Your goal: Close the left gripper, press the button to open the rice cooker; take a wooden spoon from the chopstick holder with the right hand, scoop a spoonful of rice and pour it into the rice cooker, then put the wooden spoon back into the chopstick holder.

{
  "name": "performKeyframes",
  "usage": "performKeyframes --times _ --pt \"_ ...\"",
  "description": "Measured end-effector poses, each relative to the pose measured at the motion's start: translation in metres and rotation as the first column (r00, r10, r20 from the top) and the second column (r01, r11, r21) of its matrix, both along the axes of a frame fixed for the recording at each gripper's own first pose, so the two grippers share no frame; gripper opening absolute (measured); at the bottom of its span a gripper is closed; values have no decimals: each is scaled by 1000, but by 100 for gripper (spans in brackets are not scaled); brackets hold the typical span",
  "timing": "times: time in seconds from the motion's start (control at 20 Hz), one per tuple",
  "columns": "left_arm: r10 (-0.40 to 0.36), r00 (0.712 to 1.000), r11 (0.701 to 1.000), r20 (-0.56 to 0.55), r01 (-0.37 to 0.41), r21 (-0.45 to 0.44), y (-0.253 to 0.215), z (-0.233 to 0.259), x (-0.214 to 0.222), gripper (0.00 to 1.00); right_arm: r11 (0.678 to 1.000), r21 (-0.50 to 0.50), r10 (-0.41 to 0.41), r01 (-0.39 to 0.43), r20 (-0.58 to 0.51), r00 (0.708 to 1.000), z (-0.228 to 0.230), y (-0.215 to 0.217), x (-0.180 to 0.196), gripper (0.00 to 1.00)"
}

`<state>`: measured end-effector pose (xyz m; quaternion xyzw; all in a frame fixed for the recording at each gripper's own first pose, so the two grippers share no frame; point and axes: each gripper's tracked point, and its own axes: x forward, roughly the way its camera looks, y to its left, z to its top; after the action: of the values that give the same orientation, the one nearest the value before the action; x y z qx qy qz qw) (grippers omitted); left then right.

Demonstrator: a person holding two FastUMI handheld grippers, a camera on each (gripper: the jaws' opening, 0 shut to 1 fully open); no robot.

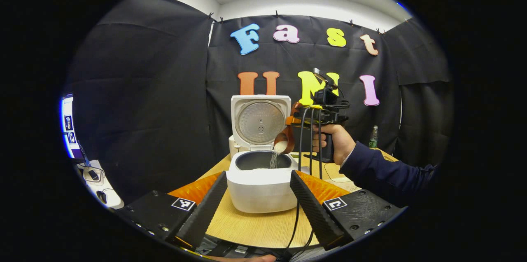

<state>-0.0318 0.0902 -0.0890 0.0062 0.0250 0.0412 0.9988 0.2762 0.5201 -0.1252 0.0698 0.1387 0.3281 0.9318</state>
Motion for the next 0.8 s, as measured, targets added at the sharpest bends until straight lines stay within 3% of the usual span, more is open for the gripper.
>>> performKeyframes --times 0.1,0.3,0.55,0.8 --pt "4 1000 1000 -7 -4 -10 2 -1 1 97 997 -75 19 -10 116 993 9 6 -5 5" --pt "29 999 999 -16 -29 -21 14 -7 -4 97 981 -193 73 -13 309 948 28 20 -29 5" --pt "36 999 999 -22 -36 -22 17 -7 -6 98 972 -235 101 -9 383 918 33 23 -48 5" --pt "38 999 999 -3 -38 -20 13 2 -7 97 981 -194 69 1 356 932 39 0 -55 5"
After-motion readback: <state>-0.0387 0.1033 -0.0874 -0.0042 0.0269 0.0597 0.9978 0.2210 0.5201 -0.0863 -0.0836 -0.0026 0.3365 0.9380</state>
